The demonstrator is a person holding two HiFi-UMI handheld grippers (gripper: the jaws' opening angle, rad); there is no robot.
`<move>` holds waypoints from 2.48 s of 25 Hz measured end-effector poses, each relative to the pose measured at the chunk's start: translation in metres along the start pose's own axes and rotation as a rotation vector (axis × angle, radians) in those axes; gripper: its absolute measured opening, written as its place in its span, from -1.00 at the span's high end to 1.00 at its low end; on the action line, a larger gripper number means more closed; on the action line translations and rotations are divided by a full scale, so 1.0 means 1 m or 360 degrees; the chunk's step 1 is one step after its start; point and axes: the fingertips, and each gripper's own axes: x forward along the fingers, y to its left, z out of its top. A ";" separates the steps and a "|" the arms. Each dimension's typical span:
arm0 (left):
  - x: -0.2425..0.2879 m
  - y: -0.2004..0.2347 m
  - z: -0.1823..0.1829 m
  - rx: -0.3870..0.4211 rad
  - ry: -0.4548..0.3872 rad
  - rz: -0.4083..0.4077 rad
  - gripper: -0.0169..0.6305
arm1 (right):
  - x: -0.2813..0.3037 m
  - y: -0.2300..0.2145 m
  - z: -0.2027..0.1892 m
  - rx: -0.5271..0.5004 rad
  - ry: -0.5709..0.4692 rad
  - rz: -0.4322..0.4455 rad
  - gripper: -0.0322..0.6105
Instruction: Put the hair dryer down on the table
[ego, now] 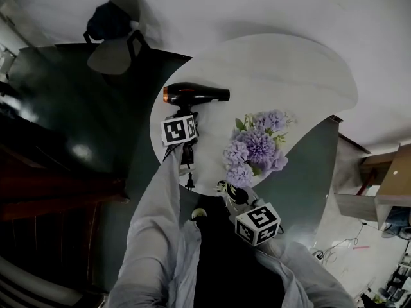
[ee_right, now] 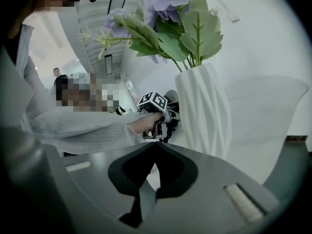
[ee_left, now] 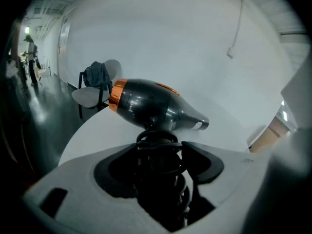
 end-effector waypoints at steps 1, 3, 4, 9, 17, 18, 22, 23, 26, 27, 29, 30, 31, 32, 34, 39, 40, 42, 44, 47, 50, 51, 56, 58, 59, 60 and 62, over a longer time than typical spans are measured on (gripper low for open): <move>-0.002 -0.001 0.003 0.0005 -0.0012 -0.0008 0.06 | -0.001 0.000 0.000 0.0006 -0.0002 0.0000 0.87; -0.007 -0.002 0.008 0.0033 -0.0048 -0.0025 -0.08 | -0.002 0.000 0.001 0.0008 -0.0008 -0.0002 0.87; -0.012 -0.003 0.009 0.0055 -0.0060 -0.0030 -0.14 | -0.003 0.000 0.000 0.0004 -0.0011 -0.0003 0.87; -0.052 -0.008 0.005 0.0152 -0.0174 -0.0064 -0.21 | -0.006 0.006 -0.004 -0.0043 -0.0017 0.0011 0.87; -0.152 -0.041 -0.013 0.0237 -0.0327 -0.0288 -0.22 | -0.024 0.016 -0.001 -0.0082 -0.0093 -0.0011 0.87; -0.165 -0.046 -0.015 0.0238 -0.0348 -0.0318 -0.21 | -0.028 0.018 0.001 -0.0084 -0.0110 -0.0017 0.87; -0.211 -0.067 -0.026 0.0229 -0.0436 -0.0433 -0.12 | -0.048 0.023 0.001 -0.0077 -0.0169 -0.0048 0.87; -0.221 -0.072 -0.030 0.0237 -0.0452 -0.0456 -0.09 | -0.054 0.024 0.000 -0.0074 -0.0182 -0.0055 0.87; -0.246 -0.086 -0.045 0.0278 -0.0488 -0.0516 0.00 | -0.070 0.027 -0.005 -0.0072 -0.0209 -0.0078 0.87; -0.252 -0.090 -0.051 0.0287 -0.0489 -0.0534 0.03 | -0.075 0.028 -0.007 -0.0072 -0.0215 -0.0084 0.87; -0.263 -0.098 -0.064 0.0294 -0.0479 -0.0570 0.09 | -0.084 0.030 -0.011 -0.0069 -0.0225 -0.0096 0.87; -0.268 -0.101 -0.070 0.0298 -0.0472 -0.0582 0.12 | -0.088 0.030 -0.012 -0.0067 -0.0231 -0.0103 0.87; -0.272 -0.104 -0.077 0.0304 -0.0464 -0.0590 0.15 | -0.093 0.031 -0.013 -0.0065 -0.0239 -0.0109 0.87; -0.276 -0.106 -0.084 0.0308 -0.0457 -0.0597 0.19 | -0.097 0.031 -0.014 -0.0062 -0.0247 -0.0116 0.87; -0.283 -0.112 -0.097 0.0301 -0.0448 -0.0613 0.27 | -0.105 0.031 -0.016 -0.0056 -0.0265 -0.0130 0.87; -0.297 -0.124 -0.125 0.0377 -0.0458 -0.0646 0.49 | -0.125 0.026 -0.018 -0.0049 -0.0316 -0.0187 0.87; -0.299 -0.126 -0.129 0.0395 -0.0467 -0.0650 0.55 | -0.129 0.025 -0.019 -0.0048 -0.0326 -0.0200 0.87; -0.303 -0.127 -0.136 0.0418 -0.0483 -0.0660 0.70 | -0.136 0.022 -0.022 -0.0042 -0.0342 -0.0223 0.87; -0.303 -0.128 -0.142 0.0442 -0.0481 -0.0665 0.94 | -0.141 0.018 -0.025 -0.0024 -0.0349 -0.0238 0.87; -0.302 -0.129 -0.150 0.0452 -0.0458 -0.0657 0.95 | -0.145 0.015 -0.029 -0.0028 -0.0329 -0.0268 0.87; -0.303 -0.124 -0.151 0.0424 -0.0460 -0.0627 0.95 | -0.146 0.015 -0.032 -0.0063 -0.0311 -0.0287 0.87; -0.303 -0.121 -0.151 0.0417 -0.0461 -0.0617 0.95 | -0.146 0.015 -0.033 -0.0067 -0.0308 -0.0288 0.87; -0.301 -0.114 -0.150 0.0413 -0.0457 -0.0573 0.95 | -0.143 0.013 -0.034 -0.0070 -0.0291 -0.0288 0.87; -0.300 -0.113 -0.151 0.0398 -0.0454 -0.0575 0.95 | -0.141 0.014 -0.034 -0.0071 -0.0285 -0.0284 0.87; -0.299 -0.113 -0.151 0.0390 -0.0451 -0.0577 0.95 | -0.140 0.014 -0.034 -0.0070 -0.0282 -0.0281 0.87; -0.298 -0.113 -0.151 0.0384 -0.0448 -0.0578 0.95 | -0.139 0.014 -0.034 -0.0070 -0.0280 -0.0279 0.87; -0.296 -0.113 -0.151 0.0380 -0.0442 -0.0579 0.95 | -0.137 0.013 -0.033 -0.0070 -0.0278 -0.0275 0.87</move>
